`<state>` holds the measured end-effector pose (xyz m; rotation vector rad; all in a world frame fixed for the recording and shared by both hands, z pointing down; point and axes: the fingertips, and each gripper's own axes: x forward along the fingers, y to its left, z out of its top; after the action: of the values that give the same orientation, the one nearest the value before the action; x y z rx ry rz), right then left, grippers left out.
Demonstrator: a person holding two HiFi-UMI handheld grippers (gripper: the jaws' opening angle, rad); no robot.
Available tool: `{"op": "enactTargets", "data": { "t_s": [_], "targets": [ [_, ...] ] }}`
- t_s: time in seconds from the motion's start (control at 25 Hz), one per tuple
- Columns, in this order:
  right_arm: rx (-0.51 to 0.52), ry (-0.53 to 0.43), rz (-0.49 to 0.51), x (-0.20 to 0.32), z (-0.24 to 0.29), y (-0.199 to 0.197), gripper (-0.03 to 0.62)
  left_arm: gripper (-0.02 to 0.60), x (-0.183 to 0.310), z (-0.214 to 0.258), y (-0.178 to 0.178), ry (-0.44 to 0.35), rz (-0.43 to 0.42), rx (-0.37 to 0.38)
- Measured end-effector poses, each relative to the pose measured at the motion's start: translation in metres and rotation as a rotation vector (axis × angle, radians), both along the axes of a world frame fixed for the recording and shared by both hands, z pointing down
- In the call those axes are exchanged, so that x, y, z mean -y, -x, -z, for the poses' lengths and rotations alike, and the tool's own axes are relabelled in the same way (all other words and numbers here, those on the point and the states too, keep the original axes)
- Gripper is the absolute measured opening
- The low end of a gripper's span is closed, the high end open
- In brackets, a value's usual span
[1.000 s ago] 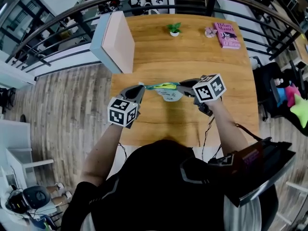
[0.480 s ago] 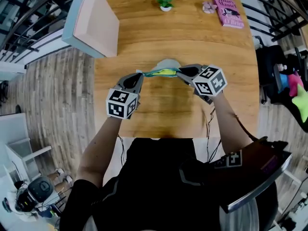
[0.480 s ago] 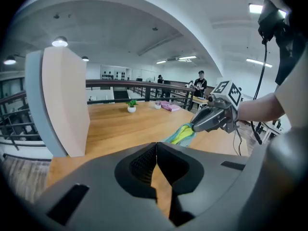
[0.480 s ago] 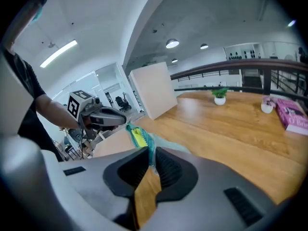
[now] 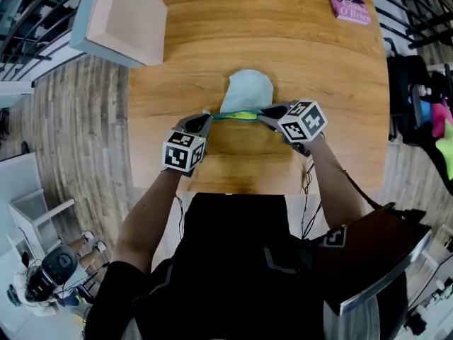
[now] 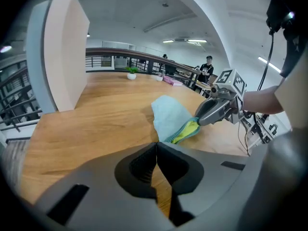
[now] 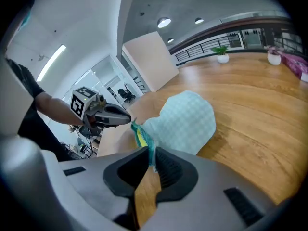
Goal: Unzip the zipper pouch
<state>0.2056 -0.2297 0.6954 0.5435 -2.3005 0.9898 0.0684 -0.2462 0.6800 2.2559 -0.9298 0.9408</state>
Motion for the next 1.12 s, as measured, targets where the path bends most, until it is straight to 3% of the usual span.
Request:
{"op": "enactTargets", "data": {
  "t_s": [0.2,0.52,0.92,1.0,1.12],
  "targets": [
    [-0.022,0.114,-0.021,-0.015,-0.026,-0.001,0.055,0.029,-0.015,-0.029,-0.003,0.065,0.010,0.026],
    [-0.045,0.199,-0.074,-0.014,-0.036,-0.002,0.058,0.031,-0.014,-0.033,-0.006,0.075,-0.039,0.040],
    [-0.031,0.225,-0.181,-0.001,-0.034,-0.008,0.065,0.032,0.000,-0.030,-0.010,0.113,-0.012,-0.017],
    [-0.026,0.220,-0.180,-0.005,-0.034,-0.006,0.099,0.042,0.000,-0.020,-0.008,0.090,-0.006,-0.048],
    [-0.025,0.201,-0.179,-0.007,-0.025,-0.002,0.193,0.118,0.006,0.012,0.000,0.004,0.010,-0.102]
  ]
}}
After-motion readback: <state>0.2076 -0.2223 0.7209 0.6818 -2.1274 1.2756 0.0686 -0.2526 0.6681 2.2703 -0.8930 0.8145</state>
